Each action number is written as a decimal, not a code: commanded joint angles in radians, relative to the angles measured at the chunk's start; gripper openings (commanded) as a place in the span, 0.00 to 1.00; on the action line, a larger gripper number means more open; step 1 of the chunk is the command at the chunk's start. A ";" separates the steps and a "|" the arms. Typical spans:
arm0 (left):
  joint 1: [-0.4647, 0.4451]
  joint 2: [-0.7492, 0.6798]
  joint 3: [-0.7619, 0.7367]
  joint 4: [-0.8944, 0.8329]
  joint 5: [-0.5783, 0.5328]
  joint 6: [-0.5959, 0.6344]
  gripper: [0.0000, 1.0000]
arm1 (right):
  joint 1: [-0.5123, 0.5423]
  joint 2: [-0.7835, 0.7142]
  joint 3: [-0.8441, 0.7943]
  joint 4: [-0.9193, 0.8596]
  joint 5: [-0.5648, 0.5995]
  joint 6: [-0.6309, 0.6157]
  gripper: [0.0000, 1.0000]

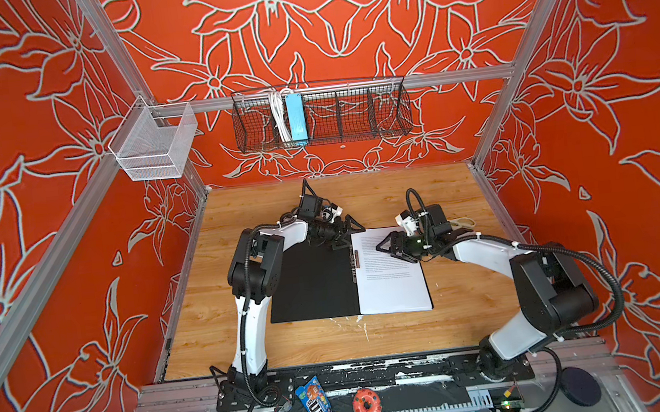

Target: Put the files into the folder

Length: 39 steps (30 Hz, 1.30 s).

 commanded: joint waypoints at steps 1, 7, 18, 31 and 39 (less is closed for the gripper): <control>-0.002 0.011 -0.015 0.033 0.035 -0.017 0.98 | 0.006 0.005 0.022 -0.007 -0.004 -0.019 0.78; -0.001 0.003 -0.026 0.037 0.045 -0.020 0.98 | 0.007 0.011 0.024 -0.010 -0.003 -0.016 0.78; -0.003 -0.034 -0.058 0.068 0.063 -0.039 0.98 | 0.007 0.011 0.025 -0.013 0.001 -0.017 0.78; -0.005 -0.090 -0.092 0.137 0.098 -0.090 0.98 | 0.007 0.002 0.024 -0.015 0.003 -0.017 0.78; -0.012 -0.130 -0.119 0.165 0.102 -0.113 0.98 | 0.007 -0.010 0.021 -0.019 0.007 -0.023 0.79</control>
